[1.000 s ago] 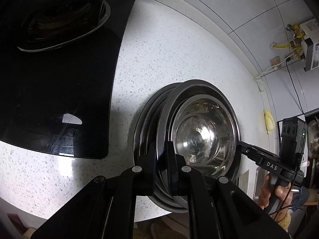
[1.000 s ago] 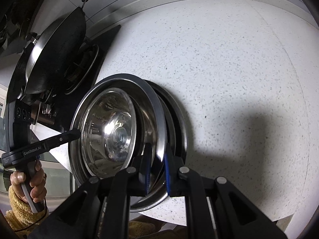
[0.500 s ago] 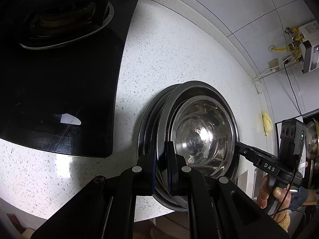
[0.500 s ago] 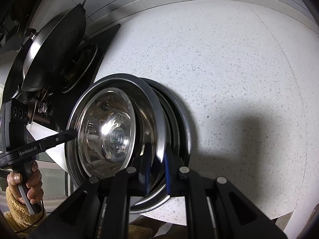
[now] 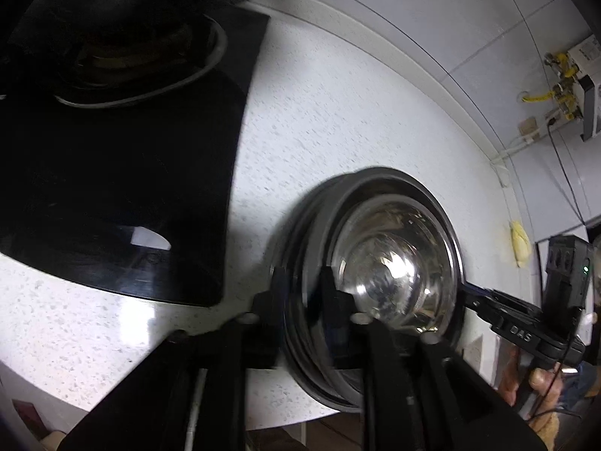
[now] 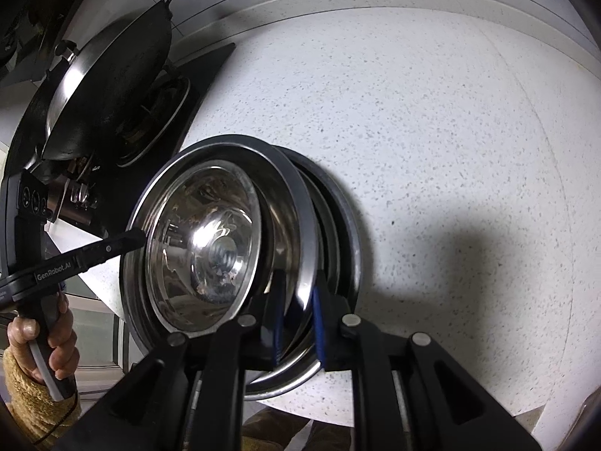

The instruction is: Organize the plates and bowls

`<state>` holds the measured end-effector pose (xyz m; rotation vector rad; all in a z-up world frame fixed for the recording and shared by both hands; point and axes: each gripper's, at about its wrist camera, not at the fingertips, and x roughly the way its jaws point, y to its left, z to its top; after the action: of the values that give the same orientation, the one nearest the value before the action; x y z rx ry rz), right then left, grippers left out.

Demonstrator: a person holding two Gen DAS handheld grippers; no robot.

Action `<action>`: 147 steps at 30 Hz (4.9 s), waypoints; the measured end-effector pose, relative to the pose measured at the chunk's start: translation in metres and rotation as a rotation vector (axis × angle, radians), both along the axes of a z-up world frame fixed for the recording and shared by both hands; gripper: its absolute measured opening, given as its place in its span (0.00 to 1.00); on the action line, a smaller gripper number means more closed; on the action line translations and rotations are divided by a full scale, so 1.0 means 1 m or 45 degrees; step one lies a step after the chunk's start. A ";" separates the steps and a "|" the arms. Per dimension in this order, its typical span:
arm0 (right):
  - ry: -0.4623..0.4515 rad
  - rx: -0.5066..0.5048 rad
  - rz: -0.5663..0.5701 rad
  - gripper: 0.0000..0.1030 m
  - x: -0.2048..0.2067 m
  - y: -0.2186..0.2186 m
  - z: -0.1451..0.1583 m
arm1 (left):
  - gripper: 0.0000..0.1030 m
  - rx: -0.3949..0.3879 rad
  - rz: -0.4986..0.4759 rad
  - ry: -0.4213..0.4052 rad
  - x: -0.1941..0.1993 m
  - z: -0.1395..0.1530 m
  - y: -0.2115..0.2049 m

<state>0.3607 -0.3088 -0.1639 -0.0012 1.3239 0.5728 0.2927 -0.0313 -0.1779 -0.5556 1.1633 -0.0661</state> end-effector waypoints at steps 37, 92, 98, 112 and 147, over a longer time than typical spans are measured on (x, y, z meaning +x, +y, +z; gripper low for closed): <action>-0.254 0.092 -0.132 0.29 -0.071 -0.093 0.063 | 0.84 -0.075 0.152 -0.050 -0.092 0.038 0.029; -0.771 -0.055 -0.217 0.38 -0.187 -0.118 0.139 | 0.98 0.654 0.077 -0.621 -0.214 0.156 -0.070; -0.926 -0.126 -0.305 0.44 -0.242 -0.119 0.158 | 0.98 0.658 -0.023 -0.682 -0.234 0.156 -0.068; -0.856 -0.180 -0.306 0.44 -0.268 -0.112 0.159 | 0.98 0.625 0.021 -0.790 -0.276 0.171 -0.061; -0.887 -0.078 -0.261 0.44 -0.270 -0.138 0.189 | 0.98 0.661 -0.011 -0.765 -0.297 0.192 -0.104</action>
<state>0.0906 -0.4463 0.0253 -0.1054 0.6512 0.3097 -0.0046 -0.1355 0.0142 -0.0519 0.5572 0.0600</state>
